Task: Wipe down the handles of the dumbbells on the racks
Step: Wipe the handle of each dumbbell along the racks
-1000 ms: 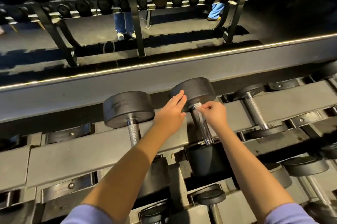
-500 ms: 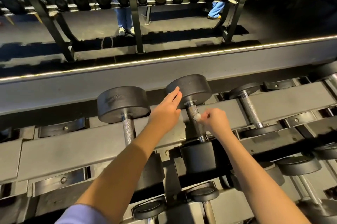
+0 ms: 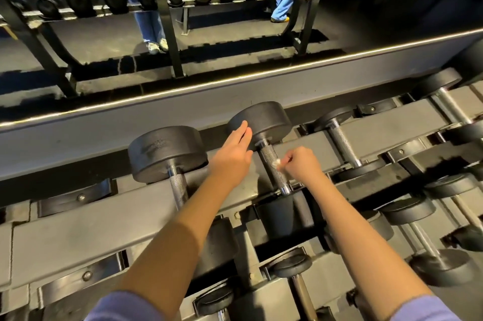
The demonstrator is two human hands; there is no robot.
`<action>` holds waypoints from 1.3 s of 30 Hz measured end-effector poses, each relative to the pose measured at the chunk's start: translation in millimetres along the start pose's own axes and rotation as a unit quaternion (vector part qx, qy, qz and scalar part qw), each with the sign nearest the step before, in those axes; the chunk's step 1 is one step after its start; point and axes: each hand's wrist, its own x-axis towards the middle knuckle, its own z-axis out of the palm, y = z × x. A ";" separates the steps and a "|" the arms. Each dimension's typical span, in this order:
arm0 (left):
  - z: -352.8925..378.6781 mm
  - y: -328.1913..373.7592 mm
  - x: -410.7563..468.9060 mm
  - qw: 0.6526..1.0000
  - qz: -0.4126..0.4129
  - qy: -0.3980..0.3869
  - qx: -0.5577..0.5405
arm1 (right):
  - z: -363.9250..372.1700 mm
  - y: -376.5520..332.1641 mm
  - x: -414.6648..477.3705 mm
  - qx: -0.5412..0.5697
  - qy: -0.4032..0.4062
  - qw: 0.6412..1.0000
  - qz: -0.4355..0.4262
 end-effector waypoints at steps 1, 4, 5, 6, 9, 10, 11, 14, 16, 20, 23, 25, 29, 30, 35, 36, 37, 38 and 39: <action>0.9 0.4 -0.2 1.000 0.000 -0.001 0.003 | -1.5 5.3 -5.8 -0.017 -0.017 1.000 0.012; 3.9 -1.4 -0.5 1.000 0.006 0.002 0.006 | -2.8 13.0 -18.6 -0.057 -0.033 0.997 0.030; 5.0 -3.0 0.0 1.000 0.009 0.004 0.003 | -2.4 12.1 -21.2 -0.063 -0.026 0.997 0.030; 5.1 -3.9 0.3 1.000 0.013 0.007 0.001 | -1.8 9.9 -21.4 -0.061 -0.016 0.998 0.028; 4.8 -4.3 0.5 1.000 0.021 0.008 0.012 | 1.7 3.0 -15.3 -0.007 0.012 0.999 0.033; 4.9 -3.7 0.0 0.999 0.022 0.013 0.019 | 2.4 -0.1 -10.9 0.008 0.015 0.999 0.036; 5.4 -3.0 -0.7 0.999 0.024 0.021 0.029 | 3.0 -4.1 -6.7 0.016 0.017 0.999 0.035; 7.1 -1.3 -2.4 0.997 0.026 0.036 0.058 | 4.4 -18.5 5.0 0.051 0.063 0.997 0.007; 7.9 -1.0 -4.1 0.997 0.029 0.043 0.053 | 5.0 -27.4 11.7 0.076 0.095 0.992 -0.012; 7.1 1.9 -5.6 0.995 0.047 0.058 0.064 | 6.4 -32.7 22.9 0.129 0.110 0.985 -0.018; 6.1 8.6 -3.9 0.998 0.005 0.040 0.042 | 4.3 -25.0 22.1 0.112 0.083 0.990 -0.037; 8.1 13.3 -2.9 0.998 -0.027 0.036 0.036 | 2.6 -17.2 18.8 0.065 0.050 0.996 -0.045; 13.2 21.8 -3.5 0.996 -0.082 0.013 0.045 | 1.9 2.7 10.0 0.008 -0.029 0.999 -0.012; 13.6 24.0 -3.7 0.995 -0.086 0.014 0.052 | 0.1 7.5 7.1 -0.013 -0.049 0.999 -0.011; 19.0 37.6 -13.0 0.982 -0.097 0.064 0.147 | -8.0 30.2 -3.8 0.031 -0.071 0.996 -0.054; 23.6 40.7 -17.0 0.983 -0.106 0.086 0.119 | -10.5 32.8 -7.6 0.074 -0.056 0.993 -0.066; 30.4 43.9 -21.4 0.985 -0.125 0.102 0.053 | -13.4 33.8 -11.5 0.115 -0.043 0.989 -0.080; 36.8 48.6 -26.2 0.982 -0.152 0.105 -0.041 | -16.3 33.7 -15.4 0.146 -0.033 0.984 -0.097; 42.2 53.8 -29.1 0.968 -0.183 0.087 -0.148 | -18.2 32.4 -18.3 0.172 -0.028 0.978 -0.115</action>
